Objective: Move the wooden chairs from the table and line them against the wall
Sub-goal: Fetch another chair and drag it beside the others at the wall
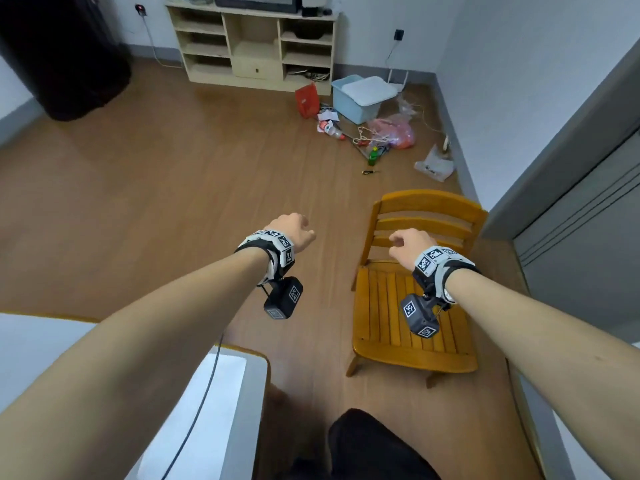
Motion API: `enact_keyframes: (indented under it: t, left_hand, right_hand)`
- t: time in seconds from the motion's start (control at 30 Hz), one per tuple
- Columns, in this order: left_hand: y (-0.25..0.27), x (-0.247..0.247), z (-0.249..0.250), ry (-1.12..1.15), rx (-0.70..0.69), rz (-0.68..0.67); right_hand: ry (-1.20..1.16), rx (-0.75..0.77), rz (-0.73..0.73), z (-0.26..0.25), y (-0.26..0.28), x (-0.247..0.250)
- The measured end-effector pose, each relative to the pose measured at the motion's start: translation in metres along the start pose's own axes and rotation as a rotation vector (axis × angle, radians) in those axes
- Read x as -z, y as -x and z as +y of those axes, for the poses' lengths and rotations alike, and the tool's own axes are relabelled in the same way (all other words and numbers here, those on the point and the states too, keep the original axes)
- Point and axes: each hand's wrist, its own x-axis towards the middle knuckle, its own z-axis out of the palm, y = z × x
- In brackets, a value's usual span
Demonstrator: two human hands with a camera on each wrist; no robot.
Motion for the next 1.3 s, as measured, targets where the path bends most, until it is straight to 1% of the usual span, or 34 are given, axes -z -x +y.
enact_keyframes:
  t: [0.1,0.2,0.3,0.33,0.37,0.4,0.47,0.53,0.57,0.67,0.73,0.87,1.0,1.07,1.13,1.2,1.3]
  left_hand:
    - [-0.06,0.011,-0.001,-0.002,-0.014,-0.018]
    - [-0.125,0.024,0.003,-0.008,-0.005,-0.025]
    - [-0.195,0.042,0.014,-0.018,-0.012,-0.019]
    - [-0.213,0.051,0.02,-0.025,0.002,-0.042]
    - [-0.229,0.053,0.022,-0.031,0.006,-0.036]
    - [-0.268,0.07,0.035,-0.068,0.014,-0.043]
    - [-0.286,0.08,0.039,-0.055,0.021,-0.04]
    - [-0.337,0.098,0.059,-0.065,0.004,-0.037]
    - [-0.357,0.105,0.067,-0.055,-0.018,-0.038]
    - [-0.418,0.119,0.096,-0.083,-0.06,-0.065]
    - [-0.462,0.124,0.116,-0.093,-0.108,-0.074]
    - [-0.56,0.121,0.158,-0.161,-0.241,-0.142]
    - [-0.663,0.111,0.217,-0.271,-0.424,-0.216]
    - [-0.703,0.105,0.256,-0.336,-0.546,-0.269]
    - [-0.726,0.095,0.291,-0.397,-0.684,-0.332]
    - [-0.738,0.089,0.327,-0.458,-0.808,-0.393]
    - [-0.741,0.07,0.373,-0.519,-0.976,-0.465]
  right_hand:
    - [0.01,-0.02,-0.013,-0.006,-0.057,0.004]
    - [0.002,-0.013,-0.015,-0.015,-0.129,0.013]
    - [-0.047,-0.009,0.0,-0.021,-0.209,0.029]
    - [-0.073,-0.017,-0.01,-0.025,-0.23,0.034]
    - [-0.084,-0.02,-0.002,-0.022,-0.248,0.035]
    - [-0.109,-0.052,-0.006,-0.021,-0.288,0.045]
    - [-0.123,-0.05,-0.042,-0.023,-0.305,0.049]
    - [-0.131,-0.063,-0.008,-0.019,-0.353,0.067]
    - [-0.146,-0.066,0.0,-0.016,-0.372,0.074]
    - [-0.142,-0.11,-0.037,-0.007,-0.422,0.091]
    - [-0.157,-0.14,-0.015,0.0,-0.454,0.1]
    - [-0.192,-0.248,-0.01,0.021,-0.517,0.105]
    - [-0.251,-0.407,0.027,0.053,-0.562,0.113]
    - [-0.271,-0.539,0.044,0.071,-0.569,0.12]
    - [-0.305,-0.69,0.039,0.087,-0.562,0.123]
    - [-0.363,-0.825,0.069,0.1,-0.55,0.125]
    - [-0.436,-0.997,0.103,0.113,-0.521,0.116]
